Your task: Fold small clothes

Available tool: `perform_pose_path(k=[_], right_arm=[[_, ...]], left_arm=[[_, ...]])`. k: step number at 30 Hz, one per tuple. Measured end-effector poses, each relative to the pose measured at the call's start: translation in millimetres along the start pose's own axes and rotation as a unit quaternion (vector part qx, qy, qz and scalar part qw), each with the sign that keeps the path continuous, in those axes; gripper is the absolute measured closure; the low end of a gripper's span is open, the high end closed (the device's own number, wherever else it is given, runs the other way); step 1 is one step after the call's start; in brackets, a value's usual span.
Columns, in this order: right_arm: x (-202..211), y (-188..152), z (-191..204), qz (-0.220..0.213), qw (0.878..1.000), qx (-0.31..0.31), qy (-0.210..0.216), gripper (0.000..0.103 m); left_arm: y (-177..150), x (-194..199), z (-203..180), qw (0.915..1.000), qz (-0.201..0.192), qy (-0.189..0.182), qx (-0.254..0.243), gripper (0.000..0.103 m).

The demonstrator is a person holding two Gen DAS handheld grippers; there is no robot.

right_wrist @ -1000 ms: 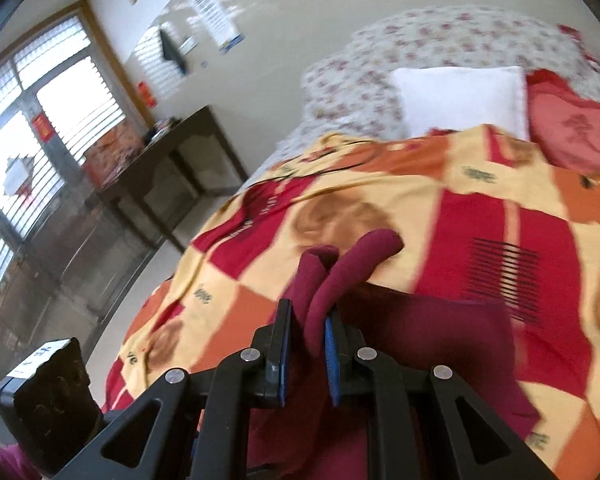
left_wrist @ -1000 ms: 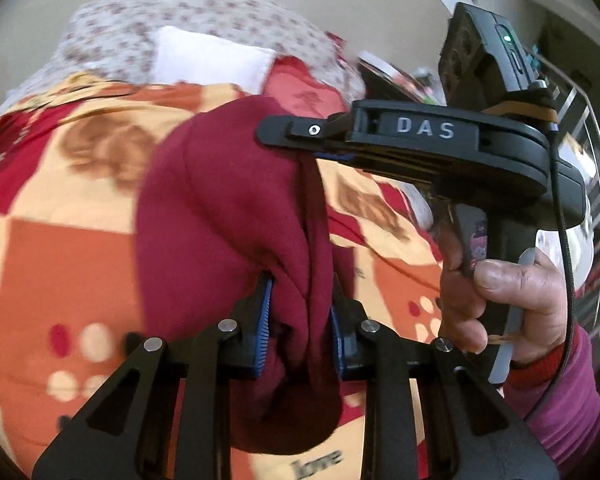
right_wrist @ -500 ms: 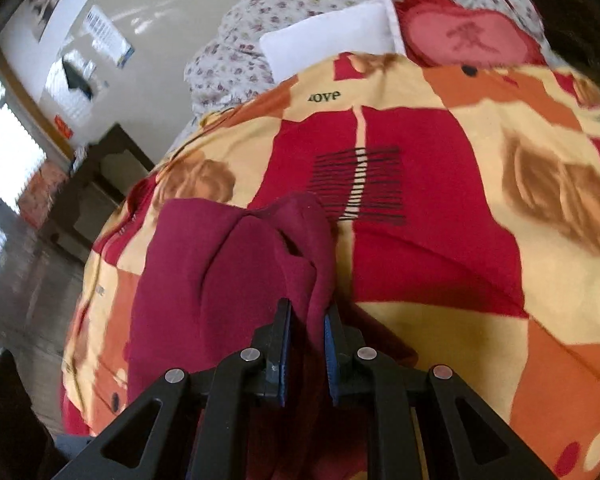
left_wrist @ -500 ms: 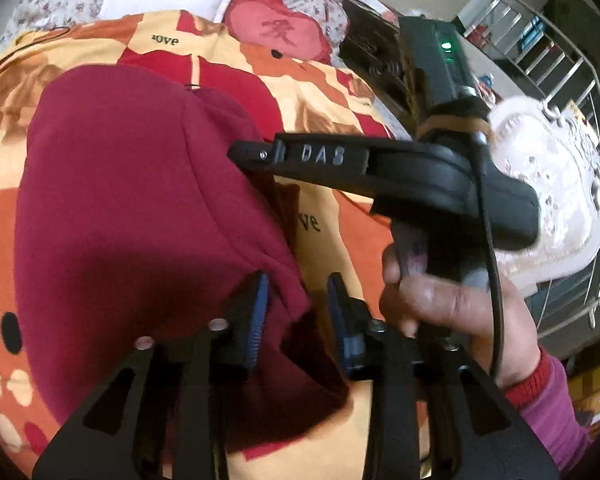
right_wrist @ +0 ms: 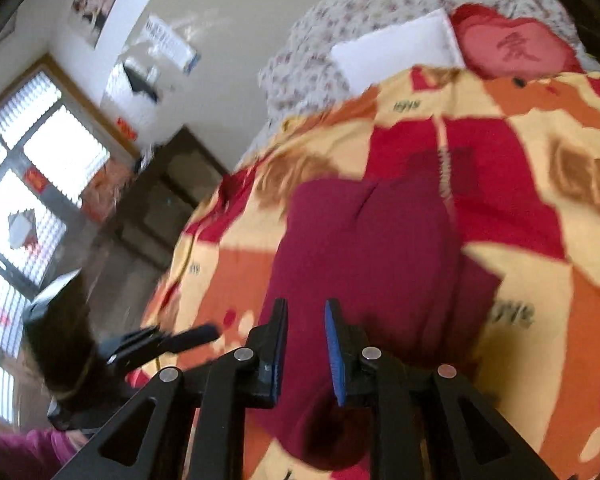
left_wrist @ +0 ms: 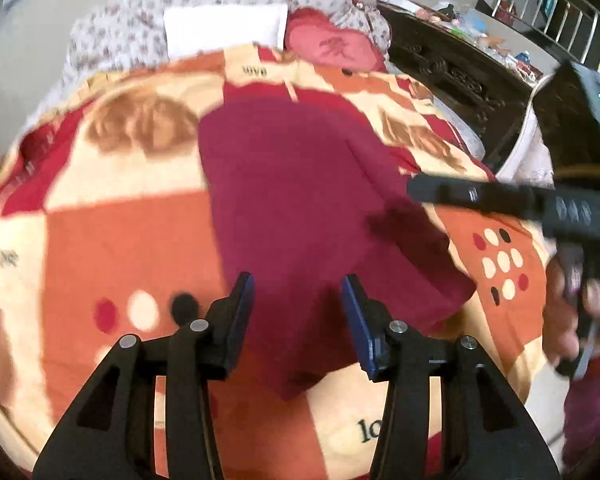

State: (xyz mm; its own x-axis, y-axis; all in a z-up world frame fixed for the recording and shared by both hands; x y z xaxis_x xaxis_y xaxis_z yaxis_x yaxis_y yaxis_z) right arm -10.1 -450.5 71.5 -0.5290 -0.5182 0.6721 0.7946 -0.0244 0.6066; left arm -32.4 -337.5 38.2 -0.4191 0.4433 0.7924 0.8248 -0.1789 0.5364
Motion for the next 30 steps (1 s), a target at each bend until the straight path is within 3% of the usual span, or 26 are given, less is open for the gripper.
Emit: perform_pose_path(k=[4, 7, 9, 13, 16, 19, 23, 26, 30], right_arm=[[-14.2, -59.9, -24.9, 0.042, 0.998, -0.024, -0.048, 0.086], [-19.2, -85.8, -42.0, 0.038, 0.998, -0.035, -0.047, 0.09], [-11.8, -87.8, -42.6, 0.021, 0.997, -0.066, -0.027, 0.09], [8.2, -73.5, -31.8, 0.007, 0.998, -0.052, -0.037, 0.087], [24.0, -43.0, -26.6, -0.038, 0.998, -0.044, -0.039, 0.086], [20.7, -13.5, -25.1, -0.058, 0.996, -0.028, -0.059, 0.086], [-5.1, 16.2, -28.1, -0.054, 0.995, -0.015, -0.077, 0.086], [-26.1, 21.0, -42.3, -0.033, 0.992, 0.001, -0.118, 0.086], [-42.8, 18.3, -72.2, -0.03, 0.99, -0.01, -0.136, 0.086]], left_arm=[[-21.0, -30.7, -2.5, 0.9996, 0.028, -0.009, 0.001, 0.058], [-32.3, -40.4, -6.9, 0.9995, 0.026, -0.012, -0.015, 0.058], [-35.4, -36.0, -11.4, 0.9991, 0.017, 0.006, -0.039, 0.058], [-23.0, -22.9, -11.7, 0.9992, 0.001, 0.001, -0.04, 0.058], [-5.3, -13.4, -7.4, 0.9994, -0.027, 0.0, -0.022, 0.058], [9.0, -21.3, -1.1, 0.9994, -0.031, 0.013, -0.006, 0.058], [21.0, -33.9, 5.6, 0.999, -0.035, 0.028, 0.008, 0.058], [24.0, -45.7, 8.1, 0.9987, -0.031, 0.039, 0.01, 0.058], [27.4, -57.4, 7.5, 0.9984, -0.033, 0.046, 0.001, 0.049]])
Point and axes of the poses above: each gripper's, at about its wrist camera, not at the fingertips, and x roughly against the way its jaws point, z to its left, y to its top, the point moved 9 cm from there along -x, roughly the way its jaws point, and after that the axes turned 8 degrees about x, right-handed, at the moved point
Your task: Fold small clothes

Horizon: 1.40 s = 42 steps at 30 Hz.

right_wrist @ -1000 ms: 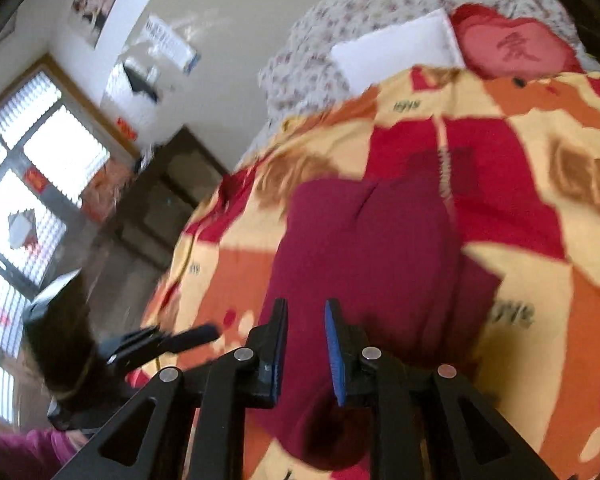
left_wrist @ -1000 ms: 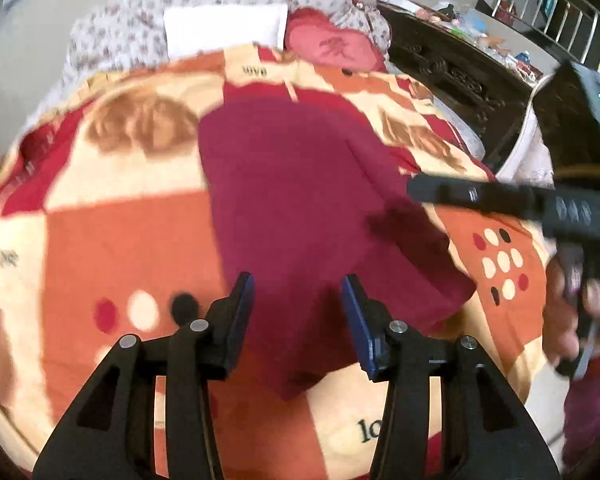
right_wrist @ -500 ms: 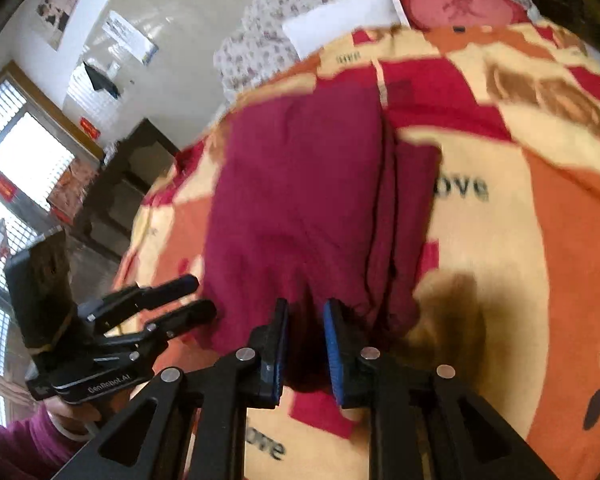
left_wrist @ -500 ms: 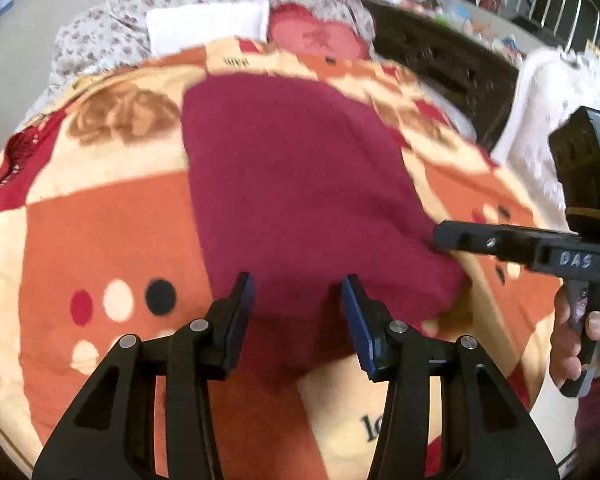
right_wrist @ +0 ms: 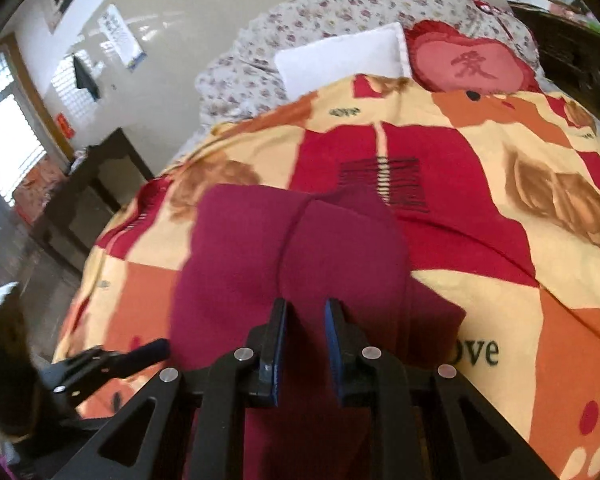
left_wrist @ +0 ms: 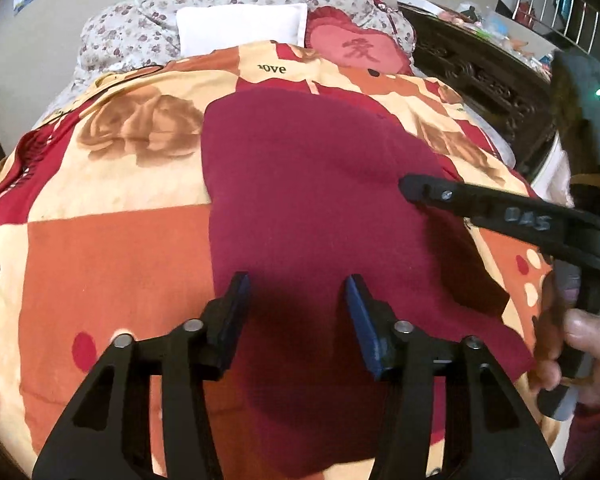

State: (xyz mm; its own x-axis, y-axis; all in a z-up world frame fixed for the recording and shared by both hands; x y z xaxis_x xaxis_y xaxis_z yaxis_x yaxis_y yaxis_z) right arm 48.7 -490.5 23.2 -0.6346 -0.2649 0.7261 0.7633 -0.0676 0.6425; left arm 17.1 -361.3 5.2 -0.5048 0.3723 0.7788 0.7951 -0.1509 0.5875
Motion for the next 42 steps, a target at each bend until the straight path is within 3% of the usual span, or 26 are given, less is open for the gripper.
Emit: perform_pose_path(k=[7, 15, 18, 20, 23, 27, 29, 31, 32, 36, 38, 42], right_arm=[[-0.6, -7.3, -15.7, -0.017, 0.999, -0.037, 0.025, 0.086], [52.3, -25.4, 6.5, -0.017, 0.997, -0.036, 0.064, 0.078], [49.4, -48.1, 11.3, 0.007, 0.999, -0.024, 0.043, 0.067], [35.0, -66.3, 6.7, 0.032, 0.999, -0.016, 0.012, 0.067], [28.1, -75.4, 3.4, 0.03, 0.999, -0.019, 0.007, 0.066], [44.0, -68.8, -0.8, 0.003, 0.999, -0.026, 0.025, 0.062], [55.3, -61.6, -10.0, -0.032, 0.999, -0.036, 0.021, 0.051], [58.5, -56.1, -20.1, -0.052, 0.997, -0.053, 0.022, 0.03], [56.9, -54.7, -23.6, -0.055, 0.996, -0.062, 0.028, 0.026], [28.8, -51.1, -35.5, -0.035, 0.989, -0.117, 0.083, 0.025], [9.5, -49.6, -35.2, -0.018, 0.983, -0.139, 0.116, 0.025], [-9.4, -41.8, -30.6, -0.023, 0.974, -0.163, 0.156, 0.025]], left_arm=[[-0.4, -5.1, -6.9, 0.9998, -0.001, 0.009, -0.018, 0.042], [-2.3, -3.9, -3.2, 0.9999, -0.004, 0.011, -0.008, 0.041], [-3.2, -4.4, -4.0, 0.9998, -0.007, 0.015, -0.008, 0.041], [-4.4, -5.2, -4.1, 0.9998, -0.008, 0.017, -0.009, 0.039], [-7.9, -4.2, -3.0, 0.9997, 0.0, 0.02, -0.012, 0.039], [-6.0, 8.1, 5.7, 0.9995, -0.001, -0.029, 0.014, 0.039], [-2.1, 11.6, 16.6, 0.9974, -0.007, -0.057, 0.043, 0.039], [2.0, 9.5, 27.5, 0.9955, -0.012, -0.066, 0.067, 0.037], [4.0, 6.5, 32.6, 0.994, -0.012, -0.073, 0.081, 0.033], [10.6, -8.3, 37.1, 0.9803, 0.003, -0.137, 0.142, 0.031], [11.4, -16.9, 33.1, 0.9768, 0.01, -0.151, 0.152, 0.018], [4.7, -41.8, 21.0, 0.9736, 0.05, -0.163, 0.151, 0.017]])
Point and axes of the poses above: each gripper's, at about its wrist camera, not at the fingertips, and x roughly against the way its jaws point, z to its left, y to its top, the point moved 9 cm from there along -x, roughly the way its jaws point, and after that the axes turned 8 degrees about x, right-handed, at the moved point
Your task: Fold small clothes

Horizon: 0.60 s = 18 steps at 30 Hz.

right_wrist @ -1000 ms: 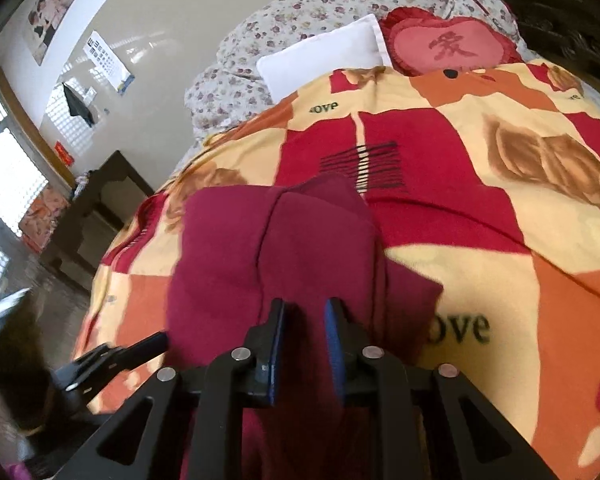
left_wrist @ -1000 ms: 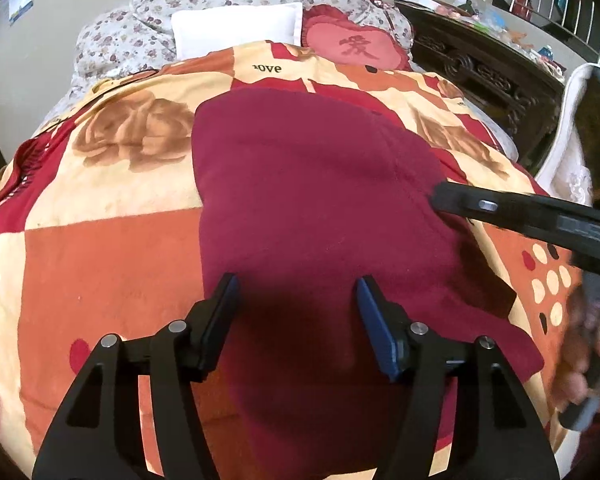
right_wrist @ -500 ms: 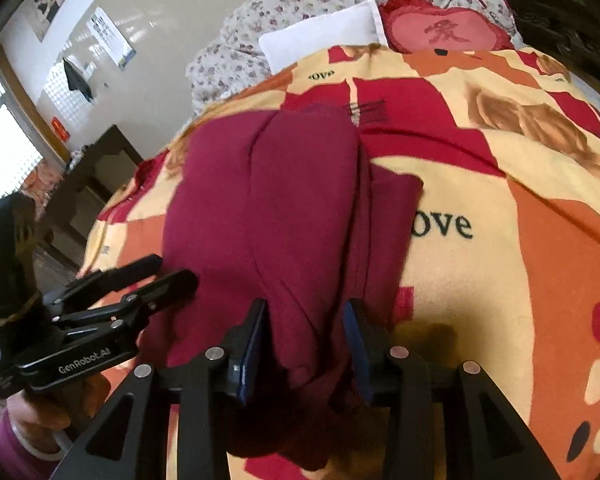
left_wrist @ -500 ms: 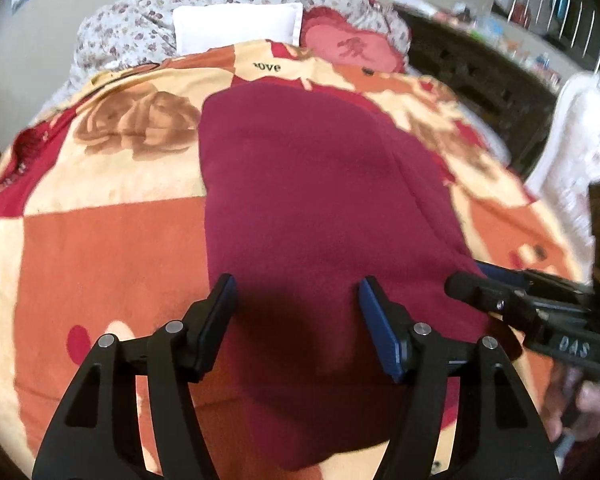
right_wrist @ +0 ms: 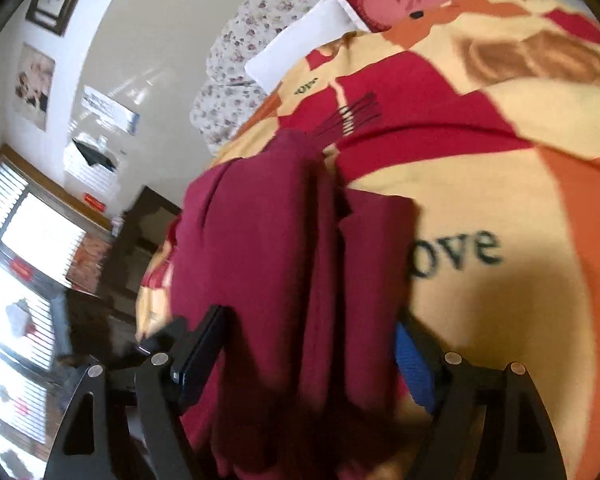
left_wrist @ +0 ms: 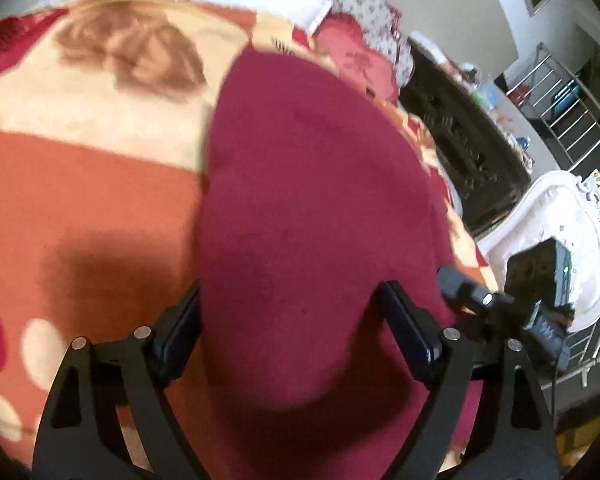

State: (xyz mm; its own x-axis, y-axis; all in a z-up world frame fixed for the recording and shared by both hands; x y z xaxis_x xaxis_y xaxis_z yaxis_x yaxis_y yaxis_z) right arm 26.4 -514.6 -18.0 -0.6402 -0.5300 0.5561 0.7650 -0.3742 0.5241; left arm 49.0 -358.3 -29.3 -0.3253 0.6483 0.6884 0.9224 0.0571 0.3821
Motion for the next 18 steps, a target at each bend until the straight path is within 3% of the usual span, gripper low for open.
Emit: perform_pose_path(k=[2, 4, 6, 10, 15, 18], right_arm=[[-5.3, 0.3, 6.1, 0.001, 1.0, -0.001, 0.009, 0.025], [-6.7, -2.2, 15.4, 0.01, 1.0, 0.024, -0.004, 0.042], [0.0, -3.7, 30.6, 0.009, 0.999, 0.045, -0.008, 0.049], [22.7, -7.1, 71.1, 0.001, 0.998, 0.052, 0.04, 0.056], [22.6, -50.8, 116.5, 0.044, 0.995, 0.063, 0.063, 0.056], [5.4, -89.6, 110.3, 0.085, 0.995, 0.057, 0.013, 0.054]], left_arm=[[-2.8, -5.4, 1.0, 0.9996, 0.015, -0.017, 0.018, 0.018], [-2.6, -1.0, -1.1, 0.9996, 0.017, -0.018, 0.015, 0.027], [-3.9, 11.1, -6.2, 0.9997, 0.018, -0.014, -0.001, 0.042], [-12.3, 51.8, -13.1, 0.9995, 0.023, -0.02, -0.007, 0.048], [-41.5, 115.2, 4.1, 0.9985, 0.024, 0.038, -0.031, 0.048], [-67.1, 124.8, 30.3, 0.9961, 0.035, 0.078, -0.021, 0.048]])
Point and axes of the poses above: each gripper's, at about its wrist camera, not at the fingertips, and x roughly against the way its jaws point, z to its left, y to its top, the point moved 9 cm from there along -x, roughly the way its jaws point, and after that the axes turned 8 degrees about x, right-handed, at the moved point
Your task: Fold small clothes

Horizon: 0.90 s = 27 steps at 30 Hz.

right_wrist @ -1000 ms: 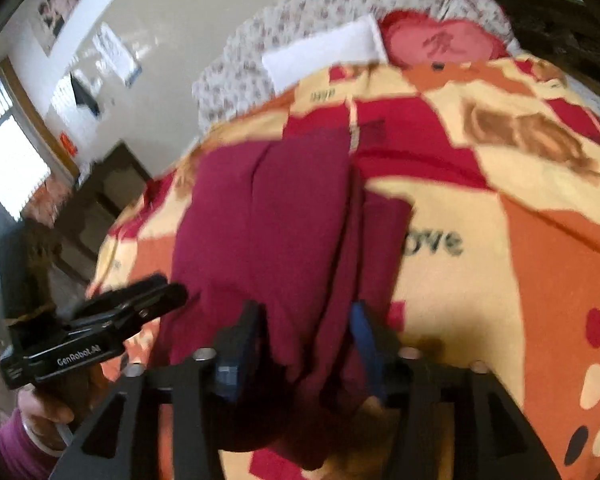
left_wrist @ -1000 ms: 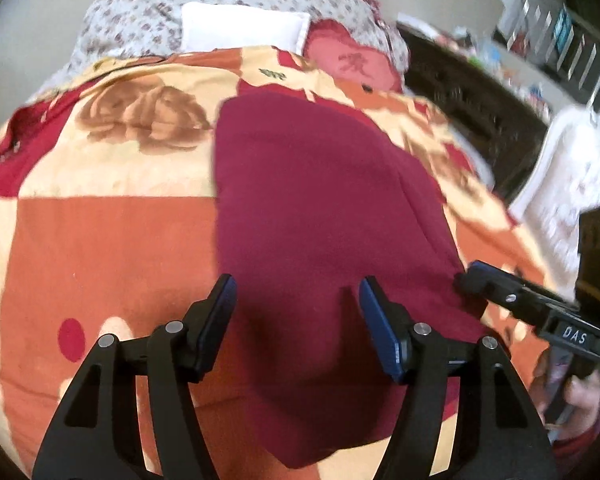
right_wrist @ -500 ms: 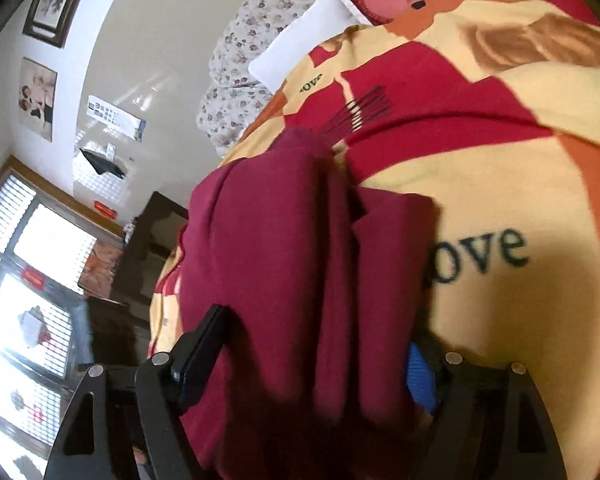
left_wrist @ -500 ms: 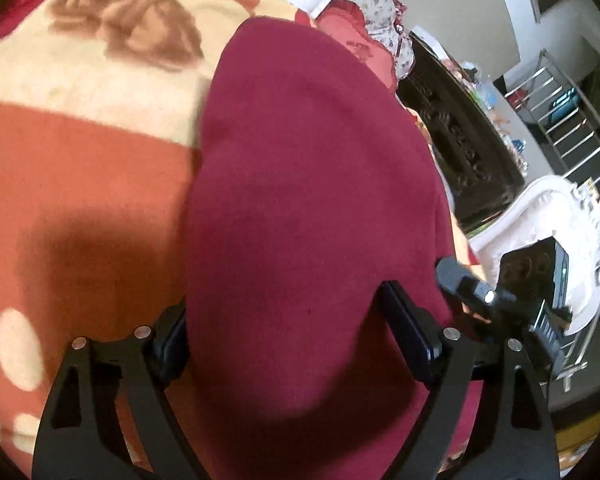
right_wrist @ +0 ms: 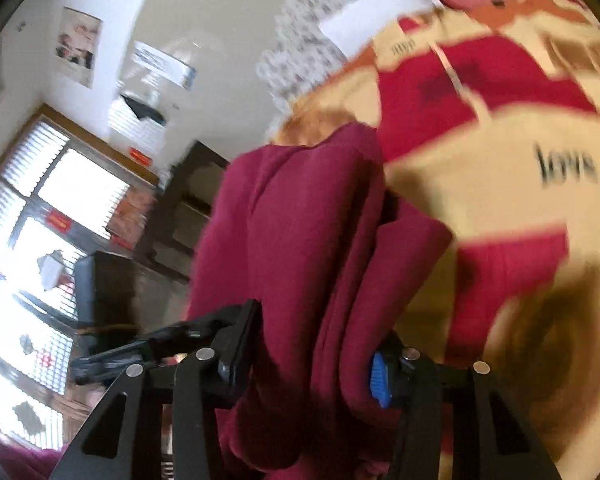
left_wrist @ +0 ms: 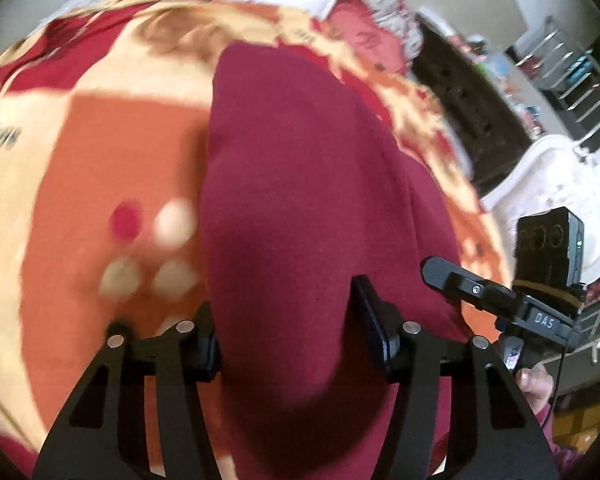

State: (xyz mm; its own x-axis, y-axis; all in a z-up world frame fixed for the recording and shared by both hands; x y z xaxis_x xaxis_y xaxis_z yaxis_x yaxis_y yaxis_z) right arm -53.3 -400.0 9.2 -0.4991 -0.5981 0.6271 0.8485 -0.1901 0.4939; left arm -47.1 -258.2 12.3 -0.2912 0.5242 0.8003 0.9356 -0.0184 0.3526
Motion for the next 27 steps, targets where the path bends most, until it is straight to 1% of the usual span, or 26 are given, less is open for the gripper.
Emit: perform_pose_path(k=[1, 2, 3, 4, 5, 7, 8, 10, 13, 15, 16, 17, 18, 20, 22, 25, 26, 27], right_arm=[[-4.8, -11.0, -4.3, 0.018, 1.0, 0.003, -0.025, 0.054], [-4.9, -18.3, -8.7, 0.025, 0.998, 0.009, -0.055, 0.054], [-1.0, -21.5, -9.7, 0.02, 0.997, 0.015, -0.069, 0.054], [6.7, -23.7, -6.6, 0.01, 0.997, 0.018, -0.07, 0.053], [13.4, -24.2, -0.8, 0.002, 0.998, 0.018, -0.062, 0.053], [25.5, -26.1, 20.1, -0.008, 0.998, 0.038, -0.047, 0.053], [29.1, -26.0, 37.4, -0.009, 0.996, 0.073, -0.052, 0.053], [29.3, -25.1, 62.5, -0.016, 0.99, 0.123, -0.068, 0.053], [17.9, -29.6, 84.1, -0.017, 0.983, 0.169, -0.075, 0.053], [1.3, -47.6, 80.6, 0.011, 0.98, 0.177, -0.095, 0.053], [-6.6, -54.7, 74.1, 0.023, 0.977, 0.181, -0.11, 0.053], [-17.3, -64.8, 65.4, 0.039, 0.972, 0.19, -0.136, 0.053], [-22.1, -71.2, 61.1, 0.043, 0.969, 0.196, -0.148, 0.053], [-21.9, -78.7, 57.2, 0.032, 0.964, 0.21, -0.158, 0.053], [-17.9, -77.3, 59.3, 0.023, 0.962, 0.217, -0.163, 0.053], [-2.1, -71.9, 66.3, 0.007, 0.97, 0.197, -0.143, 0.053], [5.0, -67.4, 69.4, -0.004, 0.973, 0.189, -0.135, 0.053], [10.0, -65.5, 73.4, -0.01, 0.973, 0.186, -0.136, 0.053]], left_arm=[[-7.7, -3.2, 8.1, 0.9998, 0.004, 0.02, 0.001, 0.048], [-16.4, -6.8, 20.2, 0.9987, 0.01, 0.049, 0.003, 0.048], [-20.8, -7.2, 25.2, 0.9979, 0.004, 0.065, -0.001, 0.047], [-22.0, -4.1, 26.1, 0.9976, -0.012, 0.068, -0.006, 0.047], [-23.5, 1.1, 25.5, 0.9974, -0.026, 0.067, -0.01, 0.046], [-25.6, 6.8, 25.7, 0.9965, -0.036, 0.074, -0.012, 0.046], [-23.6, 7.8, 25.4, 0.9959, -0.041, 0.08, -0.015, 0.046], [-21.8, 11.5, 28.3, 0.9945, -0.053, 0.088, -0.019, 0.046], [-20.4, 15.5, 27.0, 0.9919, -0.081, 0.098, -0.011, 0.046], [-20.2, 20.5, 26.6, 0.989, -0.091, 0.115, -0.016, 0.046], [-19.4, 21.3, 25.4, 0.9875, -0.094, 0.124, -0.022, 0.046], [-19.7, 23.9, 26.3, 0.9859, -0.098, 0.133, -0.026, 0.046], [-20.1, 26.6, 26.8, 0.9848, -0.103, 0.137, -0.026, 0.046], [-20.4, 31.1, 27.1, 0.9841, -0.114, 0.135, -0.02, 0.046], [-20.5, 34.4, 26.5, 0.9842, -0.119, 0.13, -0.015, 0.046], [-19.2, 42.5, 26.1, 0.9808, -0.136, 0.139, -0.014, 0.046], [-18.8, 45.5, 25.8, 0.9797, -0.142, 0.141, -0.015, 0.046], [-18.8, 47.5, 24.6, 0.9788, -0.145, 0.143, -0.016, 0.046]])
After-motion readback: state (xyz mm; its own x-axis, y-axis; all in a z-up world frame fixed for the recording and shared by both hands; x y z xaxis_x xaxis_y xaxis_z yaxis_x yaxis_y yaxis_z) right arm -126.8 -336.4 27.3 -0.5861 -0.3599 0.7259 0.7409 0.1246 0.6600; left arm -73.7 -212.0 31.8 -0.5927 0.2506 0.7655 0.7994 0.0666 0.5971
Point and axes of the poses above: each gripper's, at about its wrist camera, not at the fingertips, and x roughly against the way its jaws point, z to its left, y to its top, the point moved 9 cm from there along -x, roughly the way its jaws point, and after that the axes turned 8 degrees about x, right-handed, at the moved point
